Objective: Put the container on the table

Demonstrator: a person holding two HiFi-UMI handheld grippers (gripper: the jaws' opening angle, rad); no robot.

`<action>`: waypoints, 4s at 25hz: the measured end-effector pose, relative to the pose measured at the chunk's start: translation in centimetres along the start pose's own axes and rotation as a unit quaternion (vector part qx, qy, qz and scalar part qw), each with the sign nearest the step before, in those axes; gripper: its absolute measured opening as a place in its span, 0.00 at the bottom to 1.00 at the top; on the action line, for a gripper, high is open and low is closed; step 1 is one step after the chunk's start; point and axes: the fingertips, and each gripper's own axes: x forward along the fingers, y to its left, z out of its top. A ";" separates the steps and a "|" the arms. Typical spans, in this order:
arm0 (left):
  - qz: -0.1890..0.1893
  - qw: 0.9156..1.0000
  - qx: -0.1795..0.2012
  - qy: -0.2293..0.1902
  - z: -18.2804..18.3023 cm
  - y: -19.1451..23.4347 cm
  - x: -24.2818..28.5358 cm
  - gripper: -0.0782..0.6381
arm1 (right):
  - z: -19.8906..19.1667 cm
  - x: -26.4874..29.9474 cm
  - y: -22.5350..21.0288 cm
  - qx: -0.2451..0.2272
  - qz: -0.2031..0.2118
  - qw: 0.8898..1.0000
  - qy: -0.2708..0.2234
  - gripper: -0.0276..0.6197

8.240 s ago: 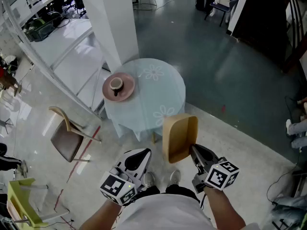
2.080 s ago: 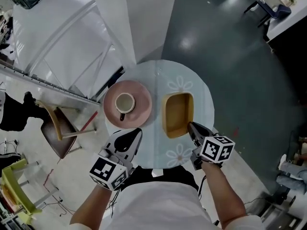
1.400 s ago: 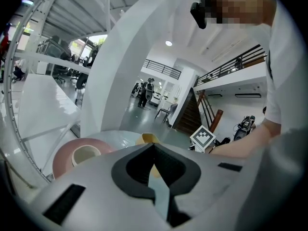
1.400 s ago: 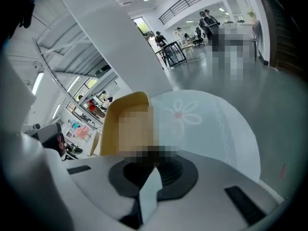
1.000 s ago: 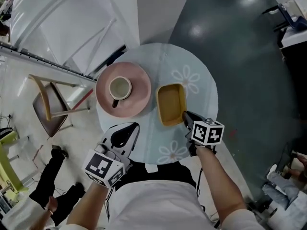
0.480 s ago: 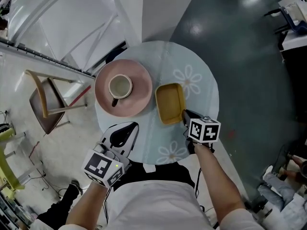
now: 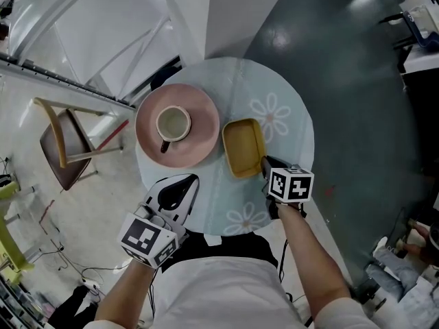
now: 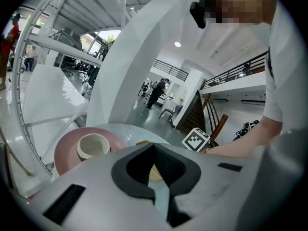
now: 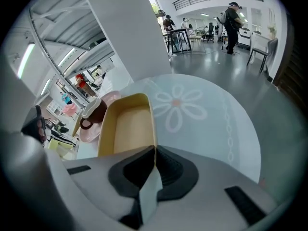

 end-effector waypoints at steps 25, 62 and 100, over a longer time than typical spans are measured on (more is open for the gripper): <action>-0.010 1.000 0.023 -0.004 2.1 0.4 -1.5 0.14 | 0.8 -1.1 0.5 0.032 -0.022 0.999 -0.021 0.09; -0.058 0.988 0.139 -0.031 9.3 -7.7 -3.2 0.14 | 7.0 -18.6 9.6 -0.038 0.098 0.969 -0.225 0.13; -0.086 0.982 0.163 -0.050 11.3 -11.9 -3.2 0.14 | 9.0 -29.2 15.4 -0.155 0.119 0.921 -0.337 0.09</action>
